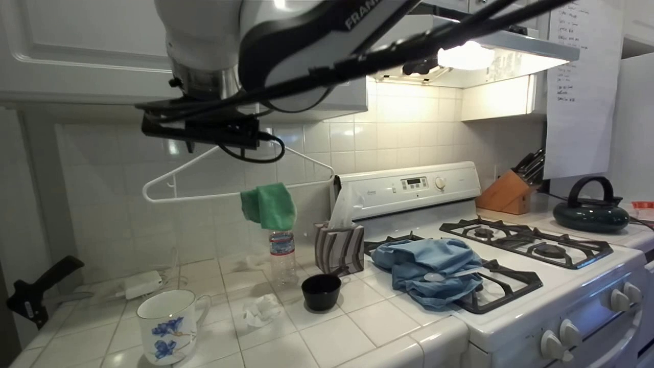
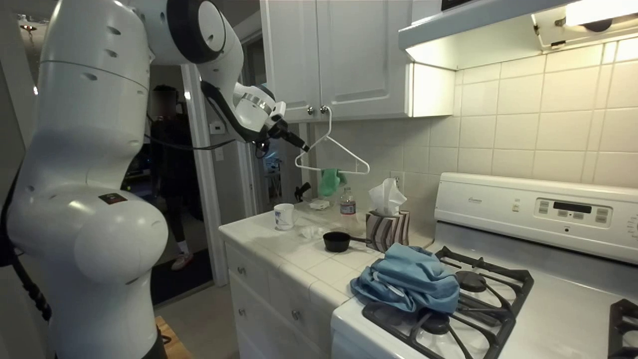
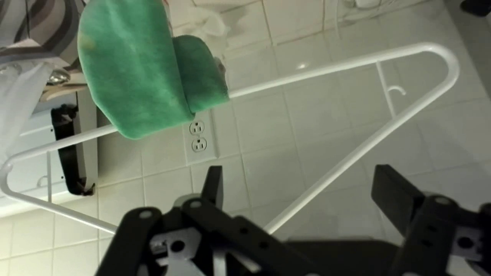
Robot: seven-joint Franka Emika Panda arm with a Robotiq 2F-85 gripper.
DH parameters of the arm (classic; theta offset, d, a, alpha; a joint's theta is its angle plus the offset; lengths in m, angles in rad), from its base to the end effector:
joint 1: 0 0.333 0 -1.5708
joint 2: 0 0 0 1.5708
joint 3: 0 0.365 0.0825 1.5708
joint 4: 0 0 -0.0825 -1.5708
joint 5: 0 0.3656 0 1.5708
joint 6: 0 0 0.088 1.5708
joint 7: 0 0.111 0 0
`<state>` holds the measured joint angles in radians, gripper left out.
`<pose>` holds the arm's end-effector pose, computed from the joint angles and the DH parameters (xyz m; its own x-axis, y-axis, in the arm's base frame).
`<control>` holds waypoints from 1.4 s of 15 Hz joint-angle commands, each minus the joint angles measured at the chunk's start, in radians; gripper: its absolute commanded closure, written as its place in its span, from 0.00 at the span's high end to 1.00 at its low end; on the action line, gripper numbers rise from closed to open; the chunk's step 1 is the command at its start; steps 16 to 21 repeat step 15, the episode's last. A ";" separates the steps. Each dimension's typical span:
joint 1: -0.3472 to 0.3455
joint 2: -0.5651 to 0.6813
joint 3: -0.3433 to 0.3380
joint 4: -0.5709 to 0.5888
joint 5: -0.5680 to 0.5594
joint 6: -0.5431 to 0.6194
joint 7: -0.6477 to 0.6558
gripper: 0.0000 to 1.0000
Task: Hang the green towel on the coat hanger
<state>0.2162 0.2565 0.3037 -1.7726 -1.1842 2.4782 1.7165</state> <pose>0.5841 0.3117 0.5220 0.5230 -0.3263 0.7874 -0.3203 -0.9313 -0.1732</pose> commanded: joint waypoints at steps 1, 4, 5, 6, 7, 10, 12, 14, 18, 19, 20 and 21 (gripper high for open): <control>-0.139 -0.122 0.134 -0.151 0.275 0.048 -0.230 1.00; -0.271 -0.140 0.272 -0.184 0.517 0.011 -0.454 1.00; -0.310 -0.136 0.313 -0.180 0.596 -0.010 -0.531 1.00; -0.346 -0.133 0.346 -0.179 0.675 -0.036 -0.610 1.00; -0.364 -0.140 0.360 -0.180 0.755 -0.061 -0.692 1.00; -0.210 -0.136 0.181 -0.164 0.821 -0.067 -0.754 1.00; -0.230 -0.141 0.180 -0.164 0.879 -0.092 -0.831 1.00; -0.234 -0.142 0.182 -0.164 0.887 -0.093 -0.844 1.00; -0.234 -0.142 0.184 -0.164 0.887 -0.094 -0.844 1.00; -0.234 -0.142 0.184 -0.164 0.887 -0.094 -0.844 1.00; -0.234 -0.142 0.184 -0.164 0.887 -0.094 -0.844 1.00; -0.234 -0.142 0.184 -0.164 0.887 -0.094 -0.844 1.00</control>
